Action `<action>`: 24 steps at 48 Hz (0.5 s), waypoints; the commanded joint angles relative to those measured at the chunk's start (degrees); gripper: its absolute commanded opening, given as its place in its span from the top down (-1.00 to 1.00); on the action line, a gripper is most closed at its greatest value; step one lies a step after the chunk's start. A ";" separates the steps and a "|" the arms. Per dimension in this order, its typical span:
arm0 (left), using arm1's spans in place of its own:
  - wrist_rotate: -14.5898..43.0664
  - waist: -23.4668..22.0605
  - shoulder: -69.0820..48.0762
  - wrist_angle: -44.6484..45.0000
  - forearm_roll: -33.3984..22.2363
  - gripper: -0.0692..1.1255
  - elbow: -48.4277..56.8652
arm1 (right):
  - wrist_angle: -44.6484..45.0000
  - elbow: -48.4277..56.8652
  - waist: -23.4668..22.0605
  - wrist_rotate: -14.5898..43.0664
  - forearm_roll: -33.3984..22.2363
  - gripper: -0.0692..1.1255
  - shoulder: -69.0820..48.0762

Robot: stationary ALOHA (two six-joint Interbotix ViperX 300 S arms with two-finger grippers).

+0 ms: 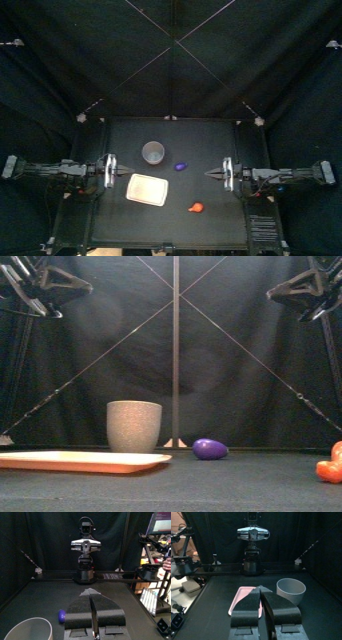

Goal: Pick the eggplant then place it on the pink plate
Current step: Pick the eggplant

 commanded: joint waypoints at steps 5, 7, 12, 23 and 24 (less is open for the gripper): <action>0.35 1.14 -0.26 -0.26 0.44 0.97 -1.23 | -1.14 -1.23 -2.90 0.09 0.62 0.88 4.22; 0.44 1.23 -0.35 -0.26 0.70 0.96 -1.23 | -1.14 -1.32 -4.13 0.18 0.70 0.86 6.06; 0.44 1.23 -0.62 -0.26 1.85 0.95 -1.05 | -0.79 -2.55 -6.68 0.00 0.35 0.83 12.39; 0.35 1.23 -0.88 -0.09 4.22 0.95 -0.79 | 0.97 -8.53 -9.67 0.00 -4.92 0.52 27.25; 0.35 1.23 -0.88 0.00 4.22 0.95 -0.70 | 1.14 -9.05 -9.84 0.09 -5.27 0.46 28.21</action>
